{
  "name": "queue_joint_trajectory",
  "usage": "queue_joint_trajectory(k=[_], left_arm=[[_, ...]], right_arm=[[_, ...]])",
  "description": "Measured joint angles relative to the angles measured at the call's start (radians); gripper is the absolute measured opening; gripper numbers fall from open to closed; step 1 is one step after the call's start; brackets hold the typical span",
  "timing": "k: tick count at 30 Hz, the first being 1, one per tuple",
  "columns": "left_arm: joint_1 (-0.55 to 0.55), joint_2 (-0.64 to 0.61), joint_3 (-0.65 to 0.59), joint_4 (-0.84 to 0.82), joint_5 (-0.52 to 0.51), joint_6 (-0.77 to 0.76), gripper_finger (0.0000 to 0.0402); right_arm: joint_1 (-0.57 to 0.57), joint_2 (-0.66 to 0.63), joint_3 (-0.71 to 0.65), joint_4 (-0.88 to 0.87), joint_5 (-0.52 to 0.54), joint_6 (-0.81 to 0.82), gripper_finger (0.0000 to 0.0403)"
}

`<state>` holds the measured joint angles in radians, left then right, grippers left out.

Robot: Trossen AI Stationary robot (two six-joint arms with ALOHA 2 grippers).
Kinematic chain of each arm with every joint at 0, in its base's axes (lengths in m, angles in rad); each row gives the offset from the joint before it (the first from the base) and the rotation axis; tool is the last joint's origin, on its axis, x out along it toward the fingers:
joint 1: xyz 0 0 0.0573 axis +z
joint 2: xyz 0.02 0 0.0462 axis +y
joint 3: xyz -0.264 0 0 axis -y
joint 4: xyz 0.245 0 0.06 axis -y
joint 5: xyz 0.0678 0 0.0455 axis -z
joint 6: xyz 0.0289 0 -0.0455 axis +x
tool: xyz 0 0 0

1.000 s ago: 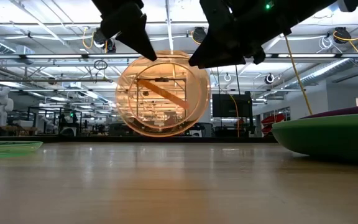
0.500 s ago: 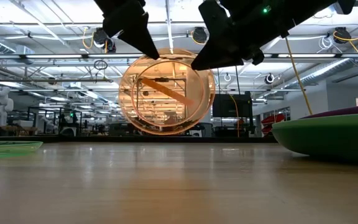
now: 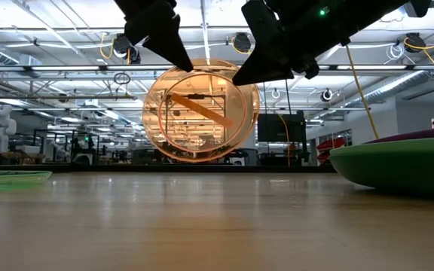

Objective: Stack plastic plates
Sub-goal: Stack the small orange plate on top of the small blue plate

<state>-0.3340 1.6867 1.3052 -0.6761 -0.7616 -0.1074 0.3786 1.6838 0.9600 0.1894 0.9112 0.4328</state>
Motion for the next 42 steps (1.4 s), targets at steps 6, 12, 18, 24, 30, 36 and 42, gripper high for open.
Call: queue_joint_trajectory(k=[6,12,18,24,30,36,42], left_arm=[[0.000,0.000,0.000,0.001,0.009,0.005,0.0090],[-0.002,0.000,0.000,0.001,0.009,0.032,0.0145],[-0.018,-0.027,0.000,-0.005,0.003,0.077,0.0172],[-0.022,-0.092,0.000,-0.022,0.000,0.099,0.0173],[-0.030,-0.161,0.000,-0.052,0.000,0.127,0.0173],[-0.035,-0.200,0.000,-0.054,0.000,0.164,0.0173],[-0.035,-0.202,0.000,-0.058,-0.001,0.156,0.0173]], right_arm=[[0.000,0.000,0.000,0.000,-0.001,0.000,0.0002],[0.000,0.000,0.000,0.000,-0.001,0.000,0.0001],[-0.003,-0.008,0.000,0.001,-0.049,0.013,0.0001],[-0.012,-0.025,0.000,-0.039,-0.090,0.034,0.0001],[-0.027,-0.130,-0.001,-0.178,-0.224,0.079,0.0001],[-0.076,-0.335,-0.001,-0.440,-0.659,0.174,0.0000],[-0.115,-0.523,0.000,-0.880,-1.044,0.308,0.0000]])
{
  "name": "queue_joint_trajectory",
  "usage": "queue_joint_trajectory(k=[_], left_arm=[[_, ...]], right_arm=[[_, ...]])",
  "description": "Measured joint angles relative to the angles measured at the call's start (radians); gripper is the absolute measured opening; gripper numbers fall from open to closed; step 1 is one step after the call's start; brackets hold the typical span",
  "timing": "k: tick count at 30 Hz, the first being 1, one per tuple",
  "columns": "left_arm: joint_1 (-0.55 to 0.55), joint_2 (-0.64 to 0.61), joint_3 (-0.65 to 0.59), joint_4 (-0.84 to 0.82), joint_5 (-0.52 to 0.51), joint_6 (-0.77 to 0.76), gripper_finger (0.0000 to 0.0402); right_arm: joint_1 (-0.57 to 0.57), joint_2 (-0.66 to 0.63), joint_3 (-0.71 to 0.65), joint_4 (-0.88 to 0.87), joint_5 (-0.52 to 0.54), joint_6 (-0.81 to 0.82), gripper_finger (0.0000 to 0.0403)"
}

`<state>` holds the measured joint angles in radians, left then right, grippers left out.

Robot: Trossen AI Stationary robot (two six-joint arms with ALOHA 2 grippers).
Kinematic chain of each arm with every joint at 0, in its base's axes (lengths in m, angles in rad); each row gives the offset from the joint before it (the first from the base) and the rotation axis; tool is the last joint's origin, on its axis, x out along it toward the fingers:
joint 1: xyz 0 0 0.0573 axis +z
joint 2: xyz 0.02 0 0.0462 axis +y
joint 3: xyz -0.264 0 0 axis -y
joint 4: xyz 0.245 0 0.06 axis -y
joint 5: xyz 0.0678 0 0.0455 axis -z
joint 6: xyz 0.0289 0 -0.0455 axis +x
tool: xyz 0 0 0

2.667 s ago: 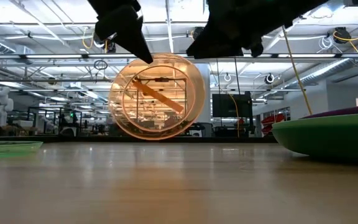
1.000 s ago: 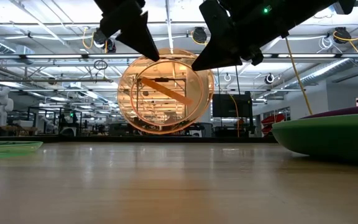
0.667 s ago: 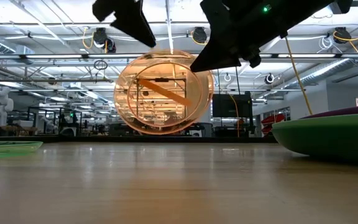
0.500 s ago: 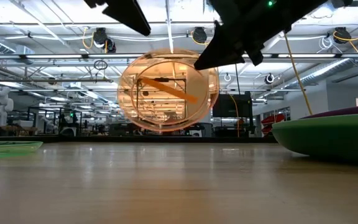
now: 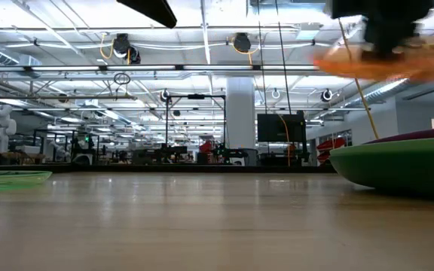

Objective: Stack plastic plates
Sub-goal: Stack the small orange plate on top of the small blue plate, then stack the small green plate on top of the small orange plate

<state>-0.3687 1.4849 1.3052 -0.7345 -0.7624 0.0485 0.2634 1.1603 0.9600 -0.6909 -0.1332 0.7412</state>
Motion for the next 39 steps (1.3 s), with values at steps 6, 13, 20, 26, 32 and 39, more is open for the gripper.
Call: queue_joint_trajectory(k=[6,13,20,26,32,39], left_arm=[[-0.001,0.000,0.000,-0.014,0.000,-0.010,0.0173],[-0.002,0.000,0.000,-0.037,0.002,-0.036,0.0173],[-0.002,0.000,0.000,-0.063,0.005,-0.054,0.0173],[-0.002,0.000,0.000,-0.086,0.006,-0.090,0.0173],[-0.008,0.000,0.000,-0.172,0.132,-0.183,0.0173],[-0.045,0.000,-0.004,-0.418,0.313,-0.404,0.0173]], right_arm=[[-0.008,-0.119,-0.001,-0.377,-0.052,0.112,0.0000],[-0.042,-0.225,-0.026,-0.416,0.032,0.127,0.0000],[-0.048,-0.242,-0.106,-0.378,0.081,0.130,0.0023],[-0.048,-0.242,-0.121,-0.371,0.082,0.162,0.0085],[-0.048,-0.248,-0.121,-0.373,0.142,0.189,0.0129],[-0.010,-0.247,-0.121,-0.241,0.332,0.151,0.0129]])
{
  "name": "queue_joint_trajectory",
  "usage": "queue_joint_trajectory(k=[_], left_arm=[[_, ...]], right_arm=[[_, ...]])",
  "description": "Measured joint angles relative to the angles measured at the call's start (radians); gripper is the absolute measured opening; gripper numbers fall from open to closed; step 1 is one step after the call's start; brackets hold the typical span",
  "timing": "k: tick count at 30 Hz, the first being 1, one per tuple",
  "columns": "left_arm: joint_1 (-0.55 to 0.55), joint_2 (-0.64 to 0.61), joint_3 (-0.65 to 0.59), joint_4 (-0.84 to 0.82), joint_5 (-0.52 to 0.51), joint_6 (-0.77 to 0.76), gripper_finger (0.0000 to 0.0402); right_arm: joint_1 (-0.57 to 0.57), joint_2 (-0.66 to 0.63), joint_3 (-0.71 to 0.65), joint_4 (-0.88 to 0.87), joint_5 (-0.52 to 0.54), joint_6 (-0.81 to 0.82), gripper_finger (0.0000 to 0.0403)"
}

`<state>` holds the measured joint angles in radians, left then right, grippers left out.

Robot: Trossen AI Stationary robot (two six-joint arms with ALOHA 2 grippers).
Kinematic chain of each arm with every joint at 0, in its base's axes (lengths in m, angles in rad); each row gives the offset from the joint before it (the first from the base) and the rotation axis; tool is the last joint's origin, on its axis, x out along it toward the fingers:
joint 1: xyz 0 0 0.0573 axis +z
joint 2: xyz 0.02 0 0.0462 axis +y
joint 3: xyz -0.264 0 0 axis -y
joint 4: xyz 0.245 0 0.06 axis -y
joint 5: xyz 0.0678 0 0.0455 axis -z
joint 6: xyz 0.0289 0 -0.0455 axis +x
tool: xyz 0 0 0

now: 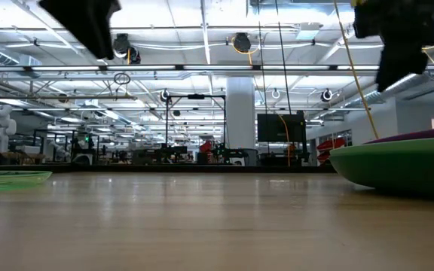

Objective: Stack plastic plates
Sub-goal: Stack the small green plate on top of the small orange plate

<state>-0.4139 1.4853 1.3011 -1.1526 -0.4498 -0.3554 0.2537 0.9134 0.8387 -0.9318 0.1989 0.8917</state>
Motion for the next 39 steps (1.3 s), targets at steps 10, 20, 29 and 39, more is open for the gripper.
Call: queue_joint_trajectory(k=[10,20,29,39], left_arm=[[-0.014,0.000,-0.225,0.003,0.238,-0.215,0.0173],[-0.036,0.000,-0.425,0.300,0.395,-0.375,0.0173],[-0.149,0.008,-0.425,0.327,0.317,-0.443,0.0186],[-0.224,0.013,-0.428,0.290,0.225,-0.599,0.0243]], right_arm=[[0.096,0.055,0.000,0.245,0.172,-0.153,0.0119],[0.108,0.105,0.000,0.338,0.175,-0.271,0.0118],[0.108,0.105,0.001,0.346,0.224,-0.287,0.0118],[0.108,0.105,0.001,0.357,0.224,-0.320,0.0118]])
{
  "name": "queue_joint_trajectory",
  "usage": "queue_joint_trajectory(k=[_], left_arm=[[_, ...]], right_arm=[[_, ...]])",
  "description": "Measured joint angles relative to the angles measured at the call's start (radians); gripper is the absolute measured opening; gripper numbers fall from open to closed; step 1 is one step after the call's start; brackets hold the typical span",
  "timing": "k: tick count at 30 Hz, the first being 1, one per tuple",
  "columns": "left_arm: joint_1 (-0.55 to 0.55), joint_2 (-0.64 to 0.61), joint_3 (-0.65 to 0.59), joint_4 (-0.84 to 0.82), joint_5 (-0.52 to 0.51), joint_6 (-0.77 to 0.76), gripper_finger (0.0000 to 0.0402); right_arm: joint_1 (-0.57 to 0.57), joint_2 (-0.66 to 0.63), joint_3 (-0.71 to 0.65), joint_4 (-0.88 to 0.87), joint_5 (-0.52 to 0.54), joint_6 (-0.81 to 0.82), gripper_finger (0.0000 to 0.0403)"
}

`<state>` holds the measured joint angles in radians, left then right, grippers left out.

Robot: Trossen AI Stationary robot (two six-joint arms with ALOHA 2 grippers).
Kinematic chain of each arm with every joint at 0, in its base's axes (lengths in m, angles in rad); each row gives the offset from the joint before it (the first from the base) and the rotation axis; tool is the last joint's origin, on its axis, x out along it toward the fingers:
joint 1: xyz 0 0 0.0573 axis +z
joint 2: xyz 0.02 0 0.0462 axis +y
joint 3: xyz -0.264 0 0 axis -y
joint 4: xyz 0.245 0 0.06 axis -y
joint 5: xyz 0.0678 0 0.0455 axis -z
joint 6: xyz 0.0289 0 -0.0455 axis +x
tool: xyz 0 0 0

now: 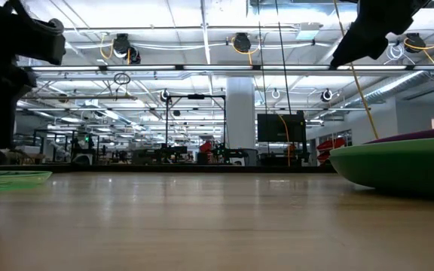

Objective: Stack plastic plates
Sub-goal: Stack the small green plate on top of the small orange plate

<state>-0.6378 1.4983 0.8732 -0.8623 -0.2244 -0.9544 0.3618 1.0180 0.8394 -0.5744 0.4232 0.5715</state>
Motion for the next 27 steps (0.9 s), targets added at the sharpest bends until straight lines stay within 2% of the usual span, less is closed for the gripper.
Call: queue_joint_trajectory(k=[6,21,24,27], left_arm=[[-0.035,0.062,-0.020,0.007,-0.022,-0.084,0.0243],[-0.047,0.161,-0.017,0.053,-0.029,-0.092,0.0241],[-0.047,0.162,-0.017,0.057,-0.030,-0.096,0.0218],[-0.054,0.163,-0.017,0.060,-0.037,-0.102,0.0176]], right_arm=[[0.000,0.000,0.000,0.030,0.000,-0.047,0.0118],[0.000,0.000,0.000,0.045,0.002,-0.061,0.0118],[0.000,0.000,0.000,0.052,0.028,-0.061,0.0118],[0.000,0.000,0.000,0.052,0.034,-0.061,0.0118]])
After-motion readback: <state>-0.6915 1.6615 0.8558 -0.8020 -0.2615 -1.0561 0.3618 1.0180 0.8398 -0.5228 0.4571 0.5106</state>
